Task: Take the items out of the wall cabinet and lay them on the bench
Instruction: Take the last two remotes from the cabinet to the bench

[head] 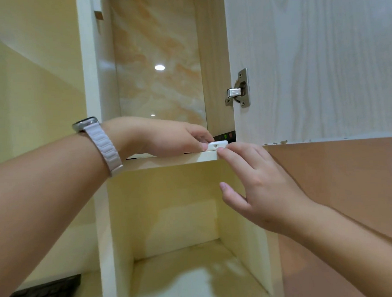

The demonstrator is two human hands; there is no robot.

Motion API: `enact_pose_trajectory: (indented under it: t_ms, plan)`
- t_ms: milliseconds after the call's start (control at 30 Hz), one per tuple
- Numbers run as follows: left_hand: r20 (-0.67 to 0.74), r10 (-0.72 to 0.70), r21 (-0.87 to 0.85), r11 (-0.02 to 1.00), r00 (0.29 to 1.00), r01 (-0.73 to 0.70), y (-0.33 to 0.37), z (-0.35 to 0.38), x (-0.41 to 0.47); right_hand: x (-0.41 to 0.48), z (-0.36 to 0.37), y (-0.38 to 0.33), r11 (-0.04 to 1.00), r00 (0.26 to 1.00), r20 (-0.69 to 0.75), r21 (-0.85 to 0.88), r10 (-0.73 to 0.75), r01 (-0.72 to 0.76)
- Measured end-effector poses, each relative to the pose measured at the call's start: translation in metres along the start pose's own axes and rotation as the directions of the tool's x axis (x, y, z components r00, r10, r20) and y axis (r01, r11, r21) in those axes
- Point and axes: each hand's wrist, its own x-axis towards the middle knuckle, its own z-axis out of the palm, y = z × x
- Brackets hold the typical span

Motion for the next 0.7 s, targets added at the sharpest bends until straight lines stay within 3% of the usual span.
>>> enact_pose_trajectory:
  t_ms: [100, 267, 567, 700]
  plan:
    - [-0.015, -0.003, -0.031, 1.000, 1.000, 0.002, 0.000, 0.001, -0.003, 0.002, -0.002, -0.002, 1.000, 1.000, 0.020, -0.023, 0.003, -0.002]
    - [0.010, 0.022, 0.057, 0.998, 1.000, -0.023, 0.010, 0.003, 0.000, 0.000, -0.004, -0.003, 0.999, 0.998, 0.063, -0.032, 0.012, -0.010]
    - [-0.055, -0.210, 0.165, 0.962, 0.976, 0.217, 0.025, 0.005, 0.027, -0.002, -0.006, -0.006, 0.999, 0.994, 0.104, -0.024, 0.045, -0.042]
    - [-0.050, -0.246, 0.119, 0.961, 0.968, 0.251, 0.031, 0.008, 0.035, -0.001, -0.008, -0.005, 0.999, 0.992, 0.121, -0.029, 0.043, -0.040]
